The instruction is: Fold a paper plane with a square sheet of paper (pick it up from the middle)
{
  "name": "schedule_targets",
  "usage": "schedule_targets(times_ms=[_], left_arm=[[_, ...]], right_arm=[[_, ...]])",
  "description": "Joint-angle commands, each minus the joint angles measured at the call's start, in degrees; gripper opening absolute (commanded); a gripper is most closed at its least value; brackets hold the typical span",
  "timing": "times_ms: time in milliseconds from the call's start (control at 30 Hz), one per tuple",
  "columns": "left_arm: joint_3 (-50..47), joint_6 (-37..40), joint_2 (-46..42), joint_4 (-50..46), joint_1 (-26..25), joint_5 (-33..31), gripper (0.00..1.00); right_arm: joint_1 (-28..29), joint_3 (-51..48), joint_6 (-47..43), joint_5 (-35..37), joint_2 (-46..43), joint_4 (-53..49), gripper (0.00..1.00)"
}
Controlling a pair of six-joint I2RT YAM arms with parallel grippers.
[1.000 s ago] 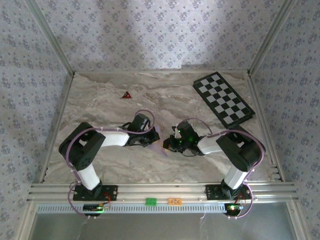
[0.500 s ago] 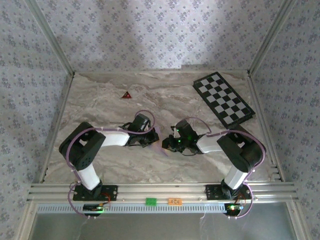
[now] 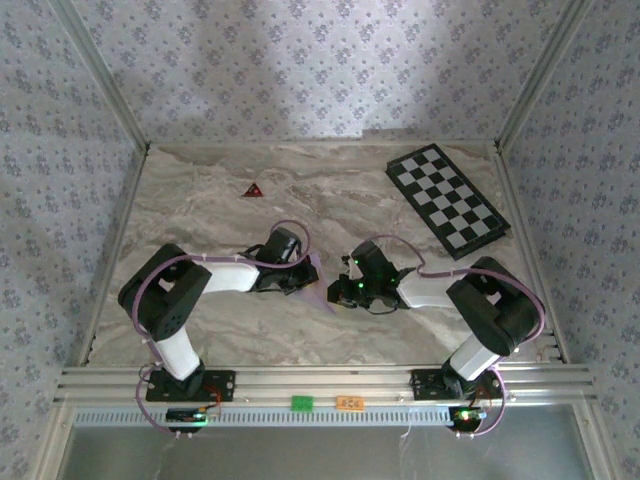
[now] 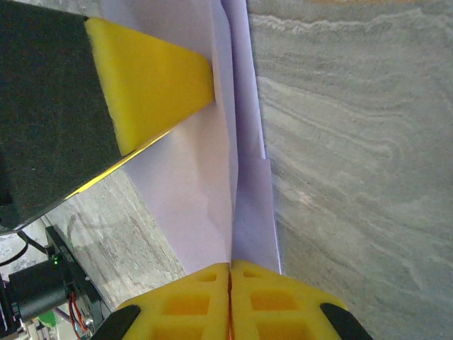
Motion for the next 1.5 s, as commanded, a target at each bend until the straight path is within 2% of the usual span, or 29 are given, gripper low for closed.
schedule_targets(times_ms=[0,167,233,467,633,900,1033,1200,1400,1467], left_arm=[[0.8,0.6,1.6,-2.4,0.2,0.0,0.0],[0.7,0.6,1.5,-2.6,0.2,0.0,0.0],[0.6,0.4,1.5,-2.4,0.1,0.0,0.0],[0.7,0.3,1.5,-2.4,0.2,0.2,0.0],[0.7,0.1,1.6,-2.3,0.2,0.1,0.0],[0.5,-0.1,1.5,-2.3,0.1,0.0,0.0],[0.6,0.0,1.5,-2.5,0.1,0.0,0.0],[0.6,0.0,1.5,-2.6,0.2,0.0,0.0],[0.5,-0.2,1.5,-2.3,0.2,-0.1,0.0],[0.5,-0.3,1.7,-2.1,0.1,0.0,0.0]], right_arm=[[0.8,-1.6,-0.8,-1.3,0.9,-1.7,0.1],[1.3,-3.2,0.0,-1.7,1.3,0.2,0.1],[1.4,-3.6,0.1,-1.2,1.1,0.1,0.14],[1.4,-2.9,0.0,-1.1,-2.5,-0.5,0.15],[1.9,-3.4,-0.7,-0.9,-2.6,-2.0,0.12],[2.7,-5.5,-0.3,-2.4,1.8,2.2,0.05],[2.6,-6.4,0.5,-2.5,0.9,3.7,0.09],[2.6,-6.3,-0.6,-1.4,-4.4,-0.9,0.15],[2.8,-7.0,-1.5,-3.0,-5.1,-1.3,0.06],[3.1,-6.8,-1.5,-3.6,-3.6,-1.0,0.09]])
